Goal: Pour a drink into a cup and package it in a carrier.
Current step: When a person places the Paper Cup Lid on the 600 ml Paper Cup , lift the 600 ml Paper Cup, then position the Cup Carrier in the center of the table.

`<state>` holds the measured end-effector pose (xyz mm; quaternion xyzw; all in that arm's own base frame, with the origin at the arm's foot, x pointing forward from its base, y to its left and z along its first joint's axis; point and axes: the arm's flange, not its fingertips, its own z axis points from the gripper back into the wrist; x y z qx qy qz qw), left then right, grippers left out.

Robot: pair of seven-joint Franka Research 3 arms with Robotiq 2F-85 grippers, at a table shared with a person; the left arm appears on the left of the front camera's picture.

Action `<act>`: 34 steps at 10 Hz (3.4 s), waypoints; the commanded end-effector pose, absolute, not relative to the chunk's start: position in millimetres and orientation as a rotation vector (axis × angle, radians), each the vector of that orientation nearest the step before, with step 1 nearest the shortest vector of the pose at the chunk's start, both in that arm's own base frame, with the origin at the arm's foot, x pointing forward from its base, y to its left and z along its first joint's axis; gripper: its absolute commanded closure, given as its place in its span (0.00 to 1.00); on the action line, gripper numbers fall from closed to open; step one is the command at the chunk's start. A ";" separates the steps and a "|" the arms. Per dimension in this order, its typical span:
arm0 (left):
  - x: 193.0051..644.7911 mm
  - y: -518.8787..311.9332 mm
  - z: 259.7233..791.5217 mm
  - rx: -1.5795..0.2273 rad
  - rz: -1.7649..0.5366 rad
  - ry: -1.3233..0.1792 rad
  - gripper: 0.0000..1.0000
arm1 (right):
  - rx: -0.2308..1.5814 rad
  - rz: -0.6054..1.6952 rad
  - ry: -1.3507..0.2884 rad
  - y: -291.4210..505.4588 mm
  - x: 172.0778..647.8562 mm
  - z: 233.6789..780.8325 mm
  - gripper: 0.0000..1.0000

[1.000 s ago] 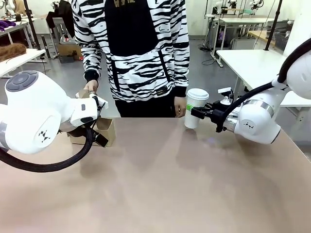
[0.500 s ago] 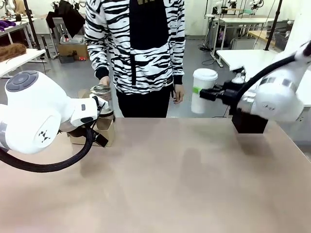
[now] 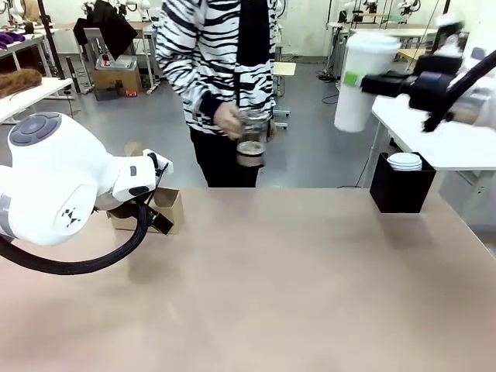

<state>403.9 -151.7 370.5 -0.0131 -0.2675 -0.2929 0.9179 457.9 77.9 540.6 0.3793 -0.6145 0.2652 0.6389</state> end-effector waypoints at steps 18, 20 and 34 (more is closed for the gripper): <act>392.7 -160.8 473.4 -0.022 -0.486 -0.452 0.00 | 0.873 0.600 -1.381 75.3 442.8 561.6 0.19; 389.9 -158.9 525.5 -0.022 -0.410 -0.445 0.00 | 0.873 0.600 -1.381 75.3 442.8 561.6 0.19; 564.3 -131.0 515.5 0.066 -0.029 -0.266 0.60 | 0.873 0.600 -1.381 75.3 442.8 561.6 0.19</act>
